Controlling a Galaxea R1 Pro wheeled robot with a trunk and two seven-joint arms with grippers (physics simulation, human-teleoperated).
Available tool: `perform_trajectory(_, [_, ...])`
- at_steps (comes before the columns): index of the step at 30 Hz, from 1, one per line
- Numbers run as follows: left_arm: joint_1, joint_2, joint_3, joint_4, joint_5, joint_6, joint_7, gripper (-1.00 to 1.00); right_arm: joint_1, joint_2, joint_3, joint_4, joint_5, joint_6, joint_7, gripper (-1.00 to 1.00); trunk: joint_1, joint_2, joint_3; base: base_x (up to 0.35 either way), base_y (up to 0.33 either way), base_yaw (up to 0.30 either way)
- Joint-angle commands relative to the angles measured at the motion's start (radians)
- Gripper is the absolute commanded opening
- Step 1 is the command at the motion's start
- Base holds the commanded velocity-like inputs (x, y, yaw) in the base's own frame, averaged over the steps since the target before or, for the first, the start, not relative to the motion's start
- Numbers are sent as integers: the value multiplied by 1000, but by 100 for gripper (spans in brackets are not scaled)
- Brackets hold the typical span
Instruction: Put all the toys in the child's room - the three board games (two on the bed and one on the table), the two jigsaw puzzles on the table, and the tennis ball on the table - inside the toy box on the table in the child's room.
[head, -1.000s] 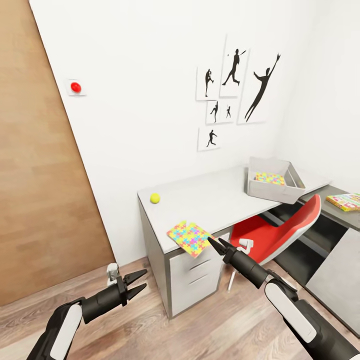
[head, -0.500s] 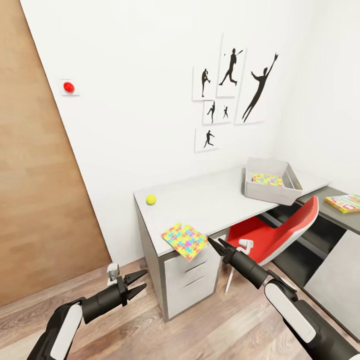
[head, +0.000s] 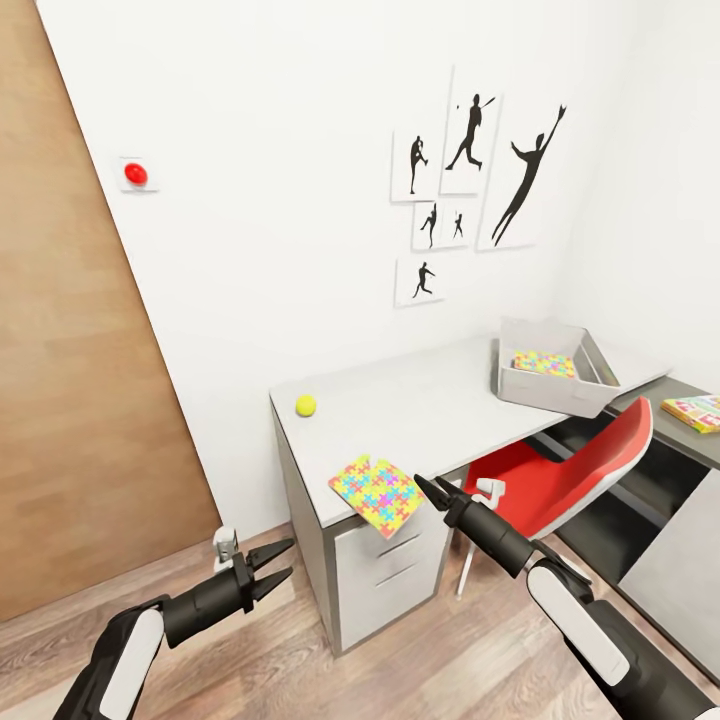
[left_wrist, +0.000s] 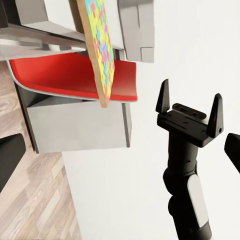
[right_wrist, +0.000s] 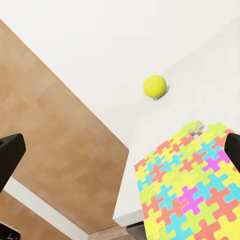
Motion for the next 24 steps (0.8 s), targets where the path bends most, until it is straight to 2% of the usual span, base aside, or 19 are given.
perform_trajectory(1, [-1, -1, 1, 0, -2, 4, -3, 100, -1, -1, 1, 0, -11, 6, 2, 100, 0, -1, -1, 6, 3, 0])
perform_trajectory(15, [-1, -2, -1, 3, -3, 4, 3, 100, -1, 0, 1, 1, -12, 5, 2, 100, 0, -1, -1, 1, -6, 0])
perform_trajectory(24, [-1, -3, -3, 4, -5, 4, 6, 100, -1, 1, 1, 1, -12, 5, 2, 100, 0, -1, -1, 53, -198, 0])
